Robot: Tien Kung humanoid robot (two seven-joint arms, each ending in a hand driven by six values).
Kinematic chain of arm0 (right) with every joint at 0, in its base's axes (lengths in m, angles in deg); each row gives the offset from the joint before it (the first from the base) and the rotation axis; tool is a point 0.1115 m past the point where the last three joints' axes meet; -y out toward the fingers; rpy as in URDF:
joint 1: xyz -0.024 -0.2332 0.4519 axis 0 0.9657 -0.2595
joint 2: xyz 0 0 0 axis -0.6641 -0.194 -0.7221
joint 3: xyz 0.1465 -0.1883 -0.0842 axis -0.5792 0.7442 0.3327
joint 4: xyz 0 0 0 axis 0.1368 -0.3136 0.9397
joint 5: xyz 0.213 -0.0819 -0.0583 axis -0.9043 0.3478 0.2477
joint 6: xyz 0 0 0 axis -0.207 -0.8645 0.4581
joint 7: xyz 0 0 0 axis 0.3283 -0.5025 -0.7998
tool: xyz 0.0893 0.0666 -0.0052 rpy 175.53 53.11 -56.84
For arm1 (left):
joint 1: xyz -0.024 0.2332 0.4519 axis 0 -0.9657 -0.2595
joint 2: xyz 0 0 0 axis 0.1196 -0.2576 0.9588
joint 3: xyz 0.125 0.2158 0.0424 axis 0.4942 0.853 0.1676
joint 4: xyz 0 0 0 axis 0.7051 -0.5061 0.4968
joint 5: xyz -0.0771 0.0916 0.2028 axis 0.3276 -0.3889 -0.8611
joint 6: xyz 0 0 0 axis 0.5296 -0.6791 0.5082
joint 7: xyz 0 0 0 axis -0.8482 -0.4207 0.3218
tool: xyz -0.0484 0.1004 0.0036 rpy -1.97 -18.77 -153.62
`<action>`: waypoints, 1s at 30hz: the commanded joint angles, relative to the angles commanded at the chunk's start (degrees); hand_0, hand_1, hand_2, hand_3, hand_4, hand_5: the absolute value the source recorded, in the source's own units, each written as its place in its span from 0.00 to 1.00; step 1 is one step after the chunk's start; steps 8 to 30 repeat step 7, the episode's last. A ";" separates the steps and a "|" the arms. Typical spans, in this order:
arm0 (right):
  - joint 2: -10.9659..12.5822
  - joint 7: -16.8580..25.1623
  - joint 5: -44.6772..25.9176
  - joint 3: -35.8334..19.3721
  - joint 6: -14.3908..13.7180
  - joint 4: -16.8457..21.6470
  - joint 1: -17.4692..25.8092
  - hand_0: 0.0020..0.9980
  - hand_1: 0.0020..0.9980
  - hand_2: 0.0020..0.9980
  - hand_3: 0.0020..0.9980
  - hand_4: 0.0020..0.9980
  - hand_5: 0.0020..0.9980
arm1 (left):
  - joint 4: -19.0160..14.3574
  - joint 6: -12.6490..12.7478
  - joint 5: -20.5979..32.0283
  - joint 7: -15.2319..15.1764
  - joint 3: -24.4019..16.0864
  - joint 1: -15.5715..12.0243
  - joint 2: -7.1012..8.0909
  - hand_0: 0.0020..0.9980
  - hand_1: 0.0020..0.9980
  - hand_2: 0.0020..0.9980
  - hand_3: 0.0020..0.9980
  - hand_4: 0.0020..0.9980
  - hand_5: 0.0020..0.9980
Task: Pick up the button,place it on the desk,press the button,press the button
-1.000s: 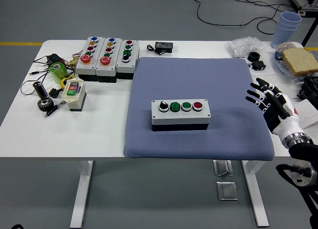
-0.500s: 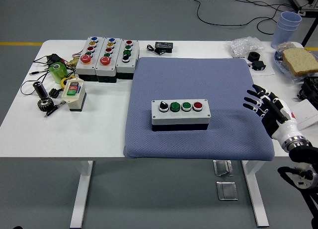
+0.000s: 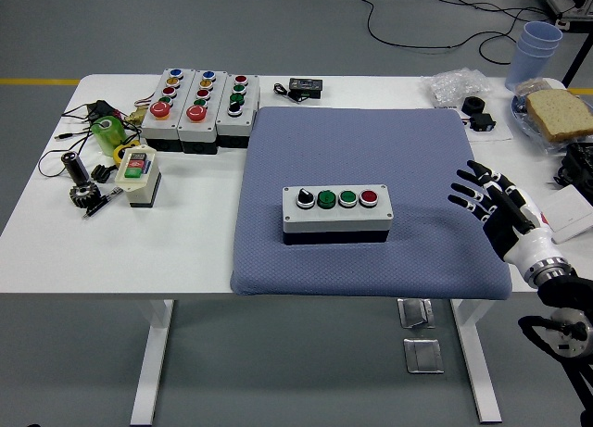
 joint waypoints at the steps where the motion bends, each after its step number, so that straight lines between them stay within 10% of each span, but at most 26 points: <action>1: -0.02 0.01 -0.01 0.00 -0.01 -0.01 -0.02 0.62 0.55 0.63 0.62 0.68 0.35 | 0.00 0.00 0.03 0.00 0.00 0.01 0.00 0.65 0.63 0.63 0.55 0.32 0.85; 30: -0.09 0.12 -0.26 0.00 -0.01 -0.08 -0.14 0.62 0.55 0.63 0.62 0.68 0.35 | 0.00 0.01 0.39 -0.04 0.12 0.21 0.02 0.65 0.63 0.63 0.55 0.32 0.85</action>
